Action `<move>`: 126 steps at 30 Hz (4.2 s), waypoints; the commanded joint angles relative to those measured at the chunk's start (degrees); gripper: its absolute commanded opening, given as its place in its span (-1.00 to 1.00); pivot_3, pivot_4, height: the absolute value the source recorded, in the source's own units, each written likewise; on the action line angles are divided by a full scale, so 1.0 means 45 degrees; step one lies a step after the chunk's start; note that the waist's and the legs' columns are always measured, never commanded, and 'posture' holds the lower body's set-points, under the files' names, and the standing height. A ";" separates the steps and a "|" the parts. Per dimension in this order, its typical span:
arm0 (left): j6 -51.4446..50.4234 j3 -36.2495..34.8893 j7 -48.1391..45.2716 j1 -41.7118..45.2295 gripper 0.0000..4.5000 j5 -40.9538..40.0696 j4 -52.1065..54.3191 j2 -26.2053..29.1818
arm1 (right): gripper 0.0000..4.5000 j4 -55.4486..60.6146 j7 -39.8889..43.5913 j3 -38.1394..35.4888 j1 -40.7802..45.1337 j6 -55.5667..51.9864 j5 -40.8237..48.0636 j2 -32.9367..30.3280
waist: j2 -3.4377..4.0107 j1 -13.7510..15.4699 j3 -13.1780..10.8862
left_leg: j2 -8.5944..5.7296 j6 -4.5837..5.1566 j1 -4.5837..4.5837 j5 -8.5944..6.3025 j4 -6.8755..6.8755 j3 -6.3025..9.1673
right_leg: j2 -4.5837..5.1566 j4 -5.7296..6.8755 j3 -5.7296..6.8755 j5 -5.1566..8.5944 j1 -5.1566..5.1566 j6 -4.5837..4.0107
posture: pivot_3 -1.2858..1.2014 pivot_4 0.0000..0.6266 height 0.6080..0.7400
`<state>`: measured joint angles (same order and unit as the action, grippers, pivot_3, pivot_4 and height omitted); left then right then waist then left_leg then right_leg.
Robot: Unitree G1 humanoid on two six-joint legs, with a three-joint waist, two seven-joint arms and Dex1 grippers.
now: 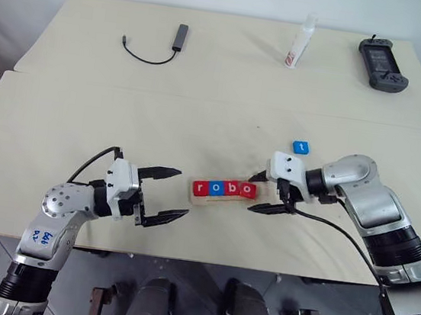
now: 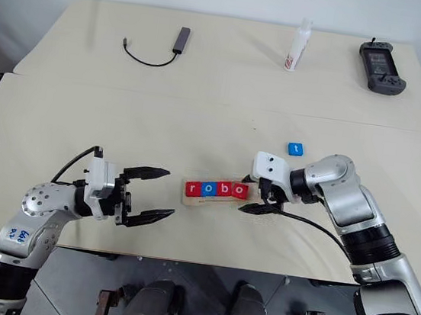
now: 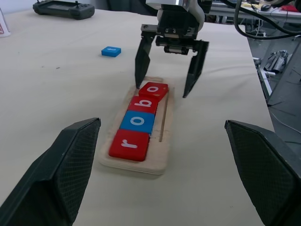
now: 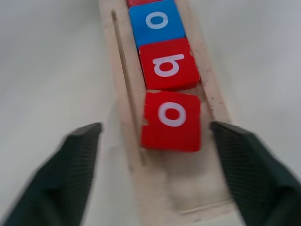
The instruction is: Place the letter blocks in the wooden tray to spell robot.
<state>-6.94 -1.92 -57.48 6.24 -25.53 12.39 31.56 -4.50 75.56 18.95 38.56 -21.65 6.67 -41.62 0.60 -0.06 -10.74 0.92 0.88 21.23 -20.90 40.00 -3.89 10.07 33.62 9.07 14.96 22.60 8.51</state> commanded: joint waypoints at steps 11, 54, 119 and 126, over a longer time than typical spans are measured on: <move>0.0291 -0.0130 -0.0018 0.0185 1.00 -0.0132 0.0223 0.0033 | 0.10 0.2475 -0.0349 -0.1391 -0.1375 -0.1086 0.1099 -0.0662 | 0.0000 0.0004 0.0000 | 0.0001 0.0000 -0.0003 0.0000 0.0001 -0.0001 | 0.0000 0.0002 -0.0001 0.0000 -0.0001 0.0000 | 0.03 -0.52 1.00; 0.0291 -0.0402 0.0348 -0.0046 1.00 -0.0159 0.0476 0.0139 | -0.98 -0.4039 -0.1393 -0.0181 0.1855 0.1946 -0.1173 0.1446 | 0.0002 -0.0051 0.0000 | 0.0002 -0.0001 -0.0004 0.0001 -0.0002 -0.0008 | -0.0001 0.0005 -0.0003 0.0000 0.0003 0.0000 | 0.03 -0.52 1.00; 0.0689 -0.0096 -0.0830 0.2196 1.00 0.0067 -0.2142 -0.0200 | 0.98 0.1804 -0.7805 -0.8368 -0.5867 -0.1333 0.2889 0.0441 | 0.0021 -0.0024 0.0004 | 0.0013 -0.0005 -0.0057 0.0004 0.0003 -0.0050 | -0.0009 0.0039 -0.0056 -0.0001 -0.0003 0.0001 | 0.03 -0.52 1.00; 0.0705 -0.0154 -0.0354 0.1593 1.00 0.0057 -0.1459 -0.0272 | 0.98 -0.0448 -0.9615 -0.6391 -0.1810 -0.3989 0.2124 0.1491 | 0.0022 0.0010 0.0003 | 0.0003 0.0000 -0.0009 0.0001 0.0005 -0.0019 | -0.0004 0.0024 -0.0026 -0.0001 0.0006 0.0000 | 0.03 -0.52 1.00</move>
<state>-4.57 -1.95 -59.57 13.82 -25.21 3.05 30.24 -4.72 34.88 -10.43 29.02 -38.38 17.65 -35.32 0.70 -0.01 -10.73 0.94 0.88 21.18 -20.90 40.02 -3.97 10.04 33.73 8.97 14.96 22.63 8.51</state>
